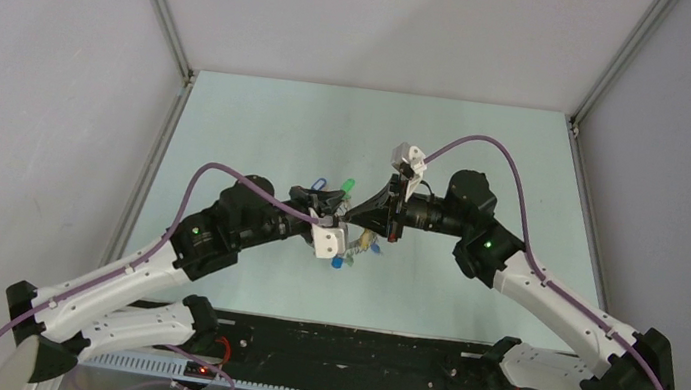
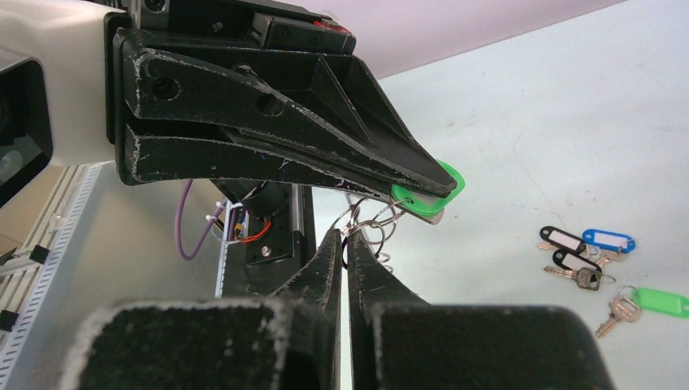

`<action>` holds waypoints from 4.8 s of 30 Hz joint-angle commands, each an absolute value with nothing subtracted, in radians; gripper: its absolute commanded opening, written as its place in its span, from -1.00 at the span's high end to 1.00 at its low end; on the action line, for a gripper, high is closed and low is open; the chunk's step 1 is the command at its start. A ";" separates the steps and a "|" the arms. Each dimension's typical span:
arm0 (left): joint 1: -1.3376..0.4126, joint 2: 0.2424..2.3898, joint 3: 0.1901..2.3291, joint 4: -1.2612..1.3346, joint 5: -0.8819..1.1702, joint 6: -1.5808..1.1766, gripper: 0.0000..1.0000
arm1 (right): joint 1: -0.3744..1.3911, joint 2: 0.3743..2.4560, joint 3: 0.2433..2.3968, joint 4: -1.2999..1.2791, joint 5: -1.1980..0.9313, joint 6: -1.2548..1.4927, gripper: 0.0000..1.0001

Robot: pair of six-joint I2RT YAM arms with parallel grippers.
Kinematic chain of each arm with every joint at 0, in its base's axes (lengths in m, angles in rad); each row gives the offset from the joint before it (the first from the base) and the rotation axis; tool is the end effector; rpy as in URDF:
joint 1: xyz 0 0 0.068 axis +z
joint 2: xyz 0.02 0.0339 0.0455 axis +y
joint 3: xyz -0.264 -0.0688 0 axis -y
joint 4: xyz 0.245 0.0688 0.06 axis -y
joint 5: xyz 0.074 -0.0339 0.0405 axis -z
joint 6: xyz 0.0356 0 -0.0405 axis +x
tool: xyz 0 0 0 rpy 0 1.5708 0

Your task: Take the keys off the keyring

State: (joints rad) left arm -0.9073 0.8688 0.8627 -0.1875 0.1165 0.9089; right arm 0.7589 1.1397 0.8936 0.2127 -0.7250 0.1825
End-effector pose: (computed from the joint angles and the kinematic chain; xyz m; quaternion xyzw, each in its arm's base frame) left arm 0.1213 -0.1619 0.3525 0.6304 0.4451 -0.0444 0.6344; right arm 0.1742 0.1978 0.3485 -0.4274 0.5743 0.5220 0.4637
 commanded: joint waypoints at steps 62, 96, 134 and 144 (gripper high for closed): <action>-0.844 0.858 0.895 -0.076 0.287 0.850 1.00 | 0.635 1.112 0.986 0.279 -1.066 -0.085 1.00; -0.817 0.840 0.897 -0.056 0.290 0.844 1.00 | 0.630 1.391 1.158 0.101 -1.204 0.186 1.00; -0.810 0.842 0.897 -0.048 0.288 0.833 1.00 | 0.676 1.422 1.262 -0.173 -0.982 0.026 0.53; -0.810 0.831 0.889 -0.048 0.255 0.848 1.00 | 0.647 1.241 1.148 -0.127 -0.841 -0.109 0.33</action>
